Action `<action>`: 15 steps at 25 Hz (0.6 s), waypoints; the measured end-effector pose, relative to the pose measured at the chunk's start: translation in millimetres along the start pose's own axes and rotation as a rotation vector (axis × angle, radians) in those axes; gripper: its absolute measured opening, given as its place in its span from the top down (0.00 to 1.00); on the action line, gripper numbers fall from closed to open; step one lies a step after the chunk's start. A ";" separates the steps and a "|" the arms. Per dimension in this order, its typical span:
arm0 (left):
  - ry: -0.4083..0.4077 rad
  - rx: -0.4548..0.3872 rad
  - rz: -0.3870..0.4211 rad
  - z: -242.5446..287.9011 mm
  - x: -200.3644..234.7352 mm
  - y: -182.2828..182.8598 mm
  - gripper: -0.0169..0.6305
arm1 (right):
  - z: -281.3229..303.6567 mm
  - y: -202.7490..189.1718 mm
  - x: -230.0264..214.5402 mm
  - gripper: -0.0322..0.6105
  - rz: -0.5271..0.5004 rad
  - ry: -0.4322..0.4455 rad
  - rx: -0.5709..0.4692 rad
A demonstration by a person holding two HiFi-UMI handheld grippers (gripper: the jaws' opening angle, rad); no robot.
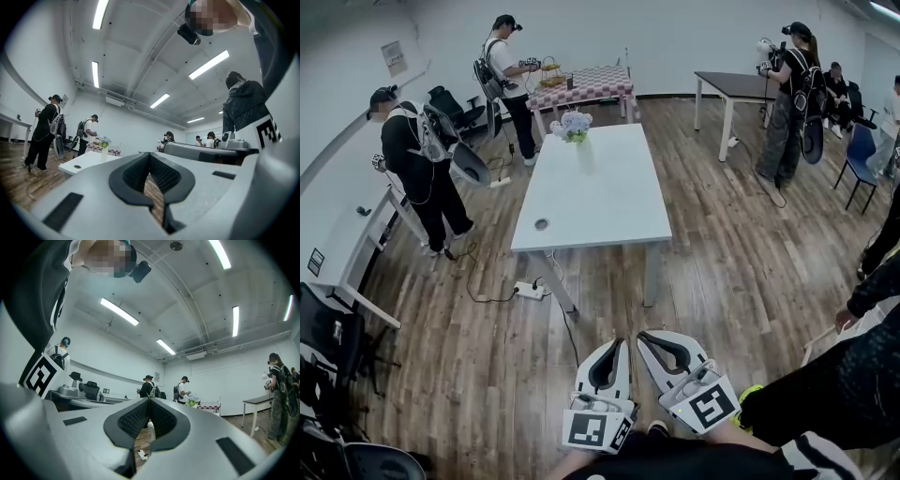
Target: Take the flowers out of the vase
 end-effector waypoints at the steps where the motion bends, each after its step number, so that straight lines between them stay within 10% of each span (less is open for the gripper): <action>1: 0.000 0.000 0.000 1.1 -0.9 -0.4 0.97 | -1.3 -0.8 -1.9 0.91 -0.001 -0.003 0.003; 15: 0.045 0.014 -0.015 5.9 -22.8 -13.7 0.97 | -24.4 -9.2 -23.4 0.91 0.057 0.008 -0.014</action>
Point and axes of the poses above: the fingertips, and each gripper's own axes: z forward along the fingers, x to its left, y out of its top, the point moved 5 cm from there along -z, backward along the fingers, and after that the axes turned 14 degrees about y, right-handed, at the moved point
